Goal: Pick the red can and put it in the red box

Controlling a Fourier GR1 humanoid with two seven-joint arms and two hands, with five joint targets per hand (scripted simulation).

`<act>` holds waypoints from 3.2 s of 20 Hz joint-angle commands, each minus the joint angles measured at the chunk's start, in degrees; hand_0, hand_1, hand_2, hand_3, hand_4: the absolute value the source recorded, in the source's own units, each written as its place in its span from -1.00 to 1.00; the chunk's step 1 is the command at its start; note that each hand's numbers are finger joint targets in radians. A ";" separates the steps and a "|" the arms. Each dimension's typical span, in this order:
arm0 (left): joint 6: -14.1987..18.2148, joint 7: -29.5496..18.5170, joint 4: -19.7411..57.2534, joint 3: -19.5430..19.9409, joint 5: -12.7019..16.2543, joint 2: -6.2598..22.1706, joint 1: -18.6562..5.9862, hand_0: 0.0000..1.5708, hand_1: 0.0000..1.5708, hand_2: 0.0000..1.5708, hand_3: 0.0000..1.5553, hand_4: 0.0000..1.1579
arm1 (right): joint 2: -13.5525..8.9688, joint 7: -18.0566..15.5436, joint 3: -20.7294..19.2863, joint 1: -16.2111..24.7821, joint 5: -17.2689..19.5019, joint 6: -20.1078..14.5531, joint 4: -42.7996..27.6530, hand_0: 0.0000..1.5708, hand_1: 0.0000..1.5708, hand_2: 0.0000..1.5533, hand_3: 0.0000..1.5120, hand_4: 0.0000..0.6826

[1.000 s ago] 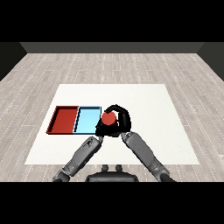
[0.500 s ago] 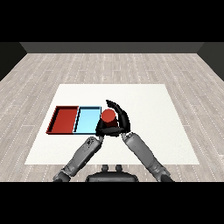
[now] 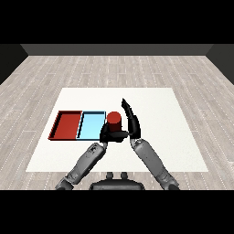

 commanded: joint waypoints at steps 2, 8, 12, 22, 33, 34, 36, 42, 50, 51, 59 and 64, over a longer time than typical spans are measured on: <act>6.77 2.42 -4.98 -6.58 0.87 -0.08 1.01 1.00 1.00 1.00 0.91 0.96 | 0.50 -5.21 0.65 4.03 -0.68 2.09 0.56 -1.00 -1.00 -1.00 -1.00 -1.00; -0.38 5.21 -6.82 1.73 -4.06 1.92 2.62 1.00 1.00 1.00 0.90 0.96 | -4.13 -0.48 -7.72 7.10 -5.09 6.53 -12.02 -1.00 -1.00 -1.00 -1.00 -1.00; 0.40 3.25 -2.45 3.53 -4.47 -0.02 0.52 1.00 1.00 1.00 0.89 0.97 | -4.94 2.92 -9.86 7.90 -3.55 6.64 -16.92 -1.00 -1.00 -1.00 -1.00 -1.00; -3.05 7.66 -4.27 14.90 -5.94 12.73 0.45 1.00 1.00 1.00 0.88 0.94 | -10.87 -10.35 -20.53 26.65 -11.21 13.34 -18.20 -1.00 -1.00 -1.00 -1.00 -1.00; -6.12 13.68 17.61 26.90 -8.89 28.81 -6.29 1.00 1.00 0.99 0.91 0.96 | -10.53 -14.00 -23.43 29.55 -13.53 15.94 -13.47 -1.00 -1.00 -1.00 -1.00 -1.00; -6.53 13.51 18.02 27.78 -8.52 29.88 -3.86 1.00 1.00 0.99 0.90 0.96 | -11.40 -11.91 -23.25 29.82 -13.48 16.00 -17.03 -1.00 -1.00 -1.00 -1.00 -1.00; -7.60 9.08 23.02 28.90 -10.07 32.37 -2.60 1.00 1.00 0.98 0.90 0.83 | -9.87 -11.80 -21.96 27.25 -12.49 15.09 -14.15 -1.00 -1.00 -1.00 -1.00 -1.00; -6.68 3.43 45.58 30.78 -13.74 28.94 -12.00 1.00 1.00 0.93 0.85 0.79 | -11.24 -11.64 -22.93 26.16 -11.56 16.68 -12.83 -1.00 -1.00 -1.00 -1.00 -1.00; -7.54 3.30 63.47 30.24 -17.25 26.85 -18.21 0.05 0.05 0.10 0.19 0.42 | -10.61 -16.15 -22.50 22.60 -7.02 15.85 -2.96 -1.00 -1.00 -1.00 -1.00 -1.00; -4.91 4.66 64.84 30.48 -17.32 25.04 -17.95 -0.41 -0.41 -0.34 -0.90 0.34 | -9.85 -17.73 -21.50 21.22 -5.81 15.83 -0.07 -1.00 -1.00 -1.00 -1.00 -1.00; -17.44 4.47 69.76 25.76 -22.57 26.50 -21.52 -1.00 -1.00 -1.00 -1.00 -0.47 | -9.95 -18.45 -24.24 18.54 -6.76 15.78 2.80 -1.00 -1.00 -1.00 -1.00 -1.00; -11.93 8.31 71.65 26.66 -23.00 27.94 -23.46 -1.00 -1.00 -1.00 -1.00 -1.00 | -10.45 -21.64 -25.02 20.21 -9.53 20.18 2.80 -1.00 -1.00 -1.00 -1.00 -1.00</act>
